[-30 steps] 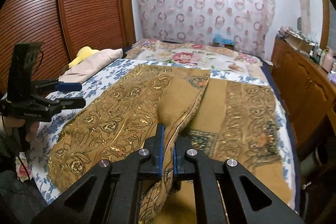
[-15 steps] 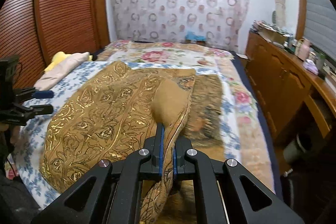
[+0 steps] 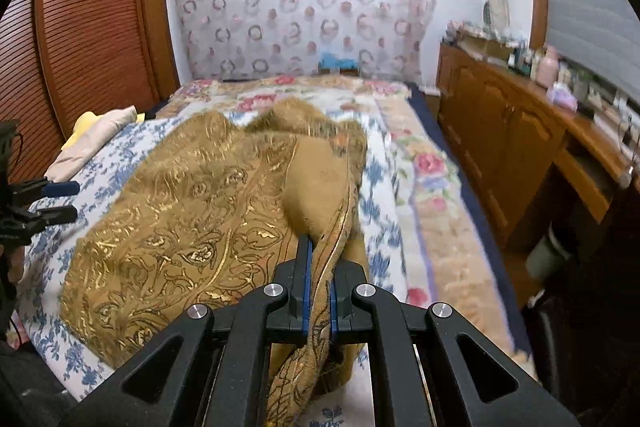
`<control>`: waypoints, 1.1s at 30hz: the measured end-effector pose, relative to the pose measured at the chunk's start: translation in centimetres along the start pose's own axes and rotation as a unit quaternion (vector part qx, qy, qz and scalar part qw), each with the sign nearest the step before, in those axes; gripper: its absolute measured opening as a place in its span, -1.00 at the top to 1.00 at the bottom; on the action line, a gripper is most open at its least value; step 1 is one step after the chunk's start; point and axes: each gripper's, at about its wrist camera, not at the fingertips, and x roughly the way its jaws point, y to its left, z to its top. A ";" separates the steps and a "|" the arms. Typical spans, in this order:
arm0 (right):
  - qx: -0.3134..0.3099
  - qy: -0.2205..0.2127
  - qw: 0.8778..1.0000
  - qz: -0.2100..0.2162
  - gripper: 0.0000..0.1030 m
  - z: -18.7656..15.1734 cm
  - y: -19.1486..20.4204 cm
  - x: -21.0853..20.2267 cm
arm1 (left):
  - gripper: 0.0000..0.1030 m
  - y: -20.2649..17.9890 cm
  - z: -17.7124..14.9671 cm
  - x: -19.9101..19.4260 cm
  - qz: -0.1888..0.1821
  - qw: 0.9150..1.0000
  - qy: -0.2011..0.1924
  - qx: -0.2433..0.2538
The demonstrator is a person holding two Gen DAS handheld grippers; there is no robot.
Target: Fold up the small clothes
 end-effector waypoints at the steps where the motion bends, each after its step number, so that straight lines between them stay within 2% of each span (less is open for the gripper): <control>1: 0.001 0.012 1.000 0.000 0.88 -0.3 0.1 0.3 | -0.40 0.0 0.1 0.1 0.000 1.000 0.001 0.000; 2: 0.000 0.017 1.000 -0.002 0.88 -0.6 0.4 0.5 | -0.40 0.1 0.2 0.1 0.000 1.000 0.001 0.000; 6: 0.002 0.019 1.000 -0.005 0.64 0.5 0.7 0.2 | -0.40 0.6 1.4 0.5 0.000 1.000 -0.001 0.001; 8: 0.002 0.009 1.000 -0.010 0.26 1.3 0.7 -0.5 | -0.40 0.7 2.2 0.7 0.001 1.000 -0.003 0.006; 10: 0.004 -0.001 1.000 -0.010 0.13 2.3 0.3 -1.1 | -0.40 1.0 3.1 1.1 0.006 1.000 -0.003 0.012; 15: -0.002 -0.024 1.000 -0.013 0.12 4.7 -0.2 -1.2 | -0.40 2.0 5.5 2.8 0.017 1.000 -0.003 0.020; 20: -0.031 -0.015 0.999 -0.004 0.12 6.2 -0.2 1.2 | -0.40 2.7 6.8 5.2 0.017 1.000 0.012 0.018; 26: -0.059 0.022 0.998 0.013 0.12 8.7 -1.4 7.7 | -0.40 3.3 7.7 8.1 0.022 0.999 0.039 0.023; 29: -0.077 0.055 0.995 0.028 0.12 10.4 -2.0 10.5 | -0.40 3.6 8.0 9.1 0.019 0.998 0.048 0.021; 33: -0.093 0.078 0.991 0.050 0.12 11.7 -2.8 12.4 | -0.40 3.9 8.4 9.9 0.020 0.998 0.054 0.019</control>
